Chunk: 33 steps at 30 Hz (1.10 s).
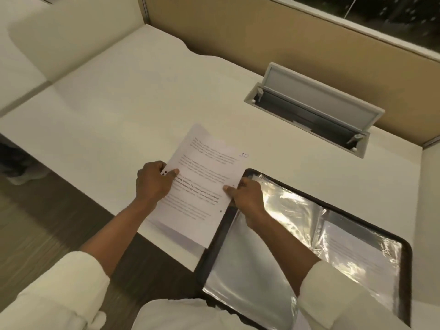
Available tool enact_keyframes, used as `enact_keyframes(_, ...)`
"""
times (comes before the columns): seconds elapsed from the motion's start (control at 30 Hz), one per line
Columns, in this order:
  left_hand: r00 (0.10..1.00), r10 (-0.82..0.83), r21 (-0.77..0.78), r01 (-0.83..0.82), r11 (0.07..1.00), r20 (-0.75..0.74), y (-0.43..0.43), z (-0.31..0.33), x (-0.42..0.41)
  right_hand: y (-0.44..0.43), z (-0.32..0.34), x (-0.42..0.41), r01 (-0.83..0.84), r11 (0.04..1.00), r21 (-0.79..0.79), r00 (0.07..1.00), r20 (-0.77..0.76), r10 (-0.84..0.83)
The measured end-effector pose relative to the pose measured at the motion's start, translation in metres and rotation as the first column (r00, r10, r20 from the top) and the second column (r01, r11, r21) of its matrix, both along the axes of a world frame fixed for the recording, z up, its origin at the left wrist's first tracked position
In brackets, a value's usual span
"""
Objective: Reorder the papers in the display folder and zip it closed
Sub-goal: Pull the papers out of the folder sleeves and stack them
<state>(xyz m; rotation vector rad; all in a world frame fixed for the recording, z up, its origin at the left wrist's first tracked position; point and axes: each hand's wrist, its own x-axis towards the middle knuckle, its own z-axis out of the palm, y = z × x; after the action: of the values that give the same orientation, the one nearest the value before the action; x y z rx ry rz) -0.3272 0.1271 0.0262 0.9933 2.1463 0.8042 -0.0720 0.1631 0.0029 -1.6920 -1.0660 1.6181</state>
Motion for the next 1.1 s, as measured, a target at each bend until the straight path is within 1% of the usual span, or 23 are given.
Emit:
enact_keyframes(0.07,0.996,-0.015,-0.043,0.011,0.999,-0.091,0.003,-0.01,-0.013,-0.006,-0.01,-0.016,0.009,0.999,0.047,0.994,0.105,-0.014)
enact_keyframes(0.17,0.979,-0.06,-0.103,0.04,0.994,-0.196,0.007,-0.024,-0.023,-0.016,-0.018,-0.034,-0.03,0.992,0.126,0.958,0.286,-0.007)
enact_keyframes(0.3,0.941,-0.141,-0.204,0.08,0.976,-0.307,0.013,-0.035,-0.024,-0.025,-0.016,-0.047,-0.115,0.979,0.171,0.895,0.444,0.027)
enact_keyframes(0.37,0.925,-0.177,-0.238,0.098,0.966,-0.337,0.014,-0.04,-0.022,-0.028,-0.014,-0.049,-0.153,0.972,0.179,0.864,0.501,0.043)
enact_keyframes(0.53,0.874,-0.211,-0.263,0.1,0.96,-0.437,0.013,-0.045,-0.014,-0.033,-0.011,-0.046,-0.21,0.965,0.16,0.825,0.558,0.087)
enact_keyframes(0.6,0.843,-0.215,-0.255,0.097,0.962,-0.493,0.013,-0.046,-0.01,-0.032,-0.01,-0.044,-0.25,0.957,0.15,0.782,0.614,0.107)
enact_keyframes(0.67,0.786,-0.222,-0.252,0.087,0.964,-0.578,0.013,-0.046,-0.006,-0.03,-0.009,-0.043,-0.285,0.949,0.132,0.732,0.669,0.127)
enact_keyframes(0.77,0.659,-0.292,-0.301,0.105,0.948,-0.693,0.015,-0.04,0.003,-0.03,-0.011,-0.037,-0.314,0.941,0.125,0.707,0.693,0.144)
enact_keyframes(0.83,0.595,-0.347,-0.339,0.129,0.932,-0.725,0.016,-0.031,0.013,-0.033,-0.013,-0.029,-0.319,0.936,0.151,0.715,0.687,0.133)
enact_keyframes(0.9,0.549,-0.395,-0.346,0.196,0.918,-0.737,0.017,-0.023,0.027,-0.04,-0.012,-0.016,-0.317,0.926,0.207,0.726,0.68,0.097)
enact_keyframes(0.93,0.55,-0.408,-0.327,0.245,0.913,-0.728,0.016,-0.021,0.037,-0.046,-0.011,-0.007,-0.306,0.918,0.252,0.739,0.671,0.063)
enact_keyframes(1.03,0.595,-0.447,-0.238,0.398,0.886,-0.668,0.008,-0.019,0.083,-0.065,-0.007,0.028,-0.235,0.879,0.416,0.799,0.597,-0.07)
enact_keyframes(1.1,0.592,-0.496,-0.17,0.52,0.837,-0.635,-0.001,-0.018,0.123,-0.078,-0.007,0.055,-0.179,0.857,0.483,0.798,0.581,-0.16)
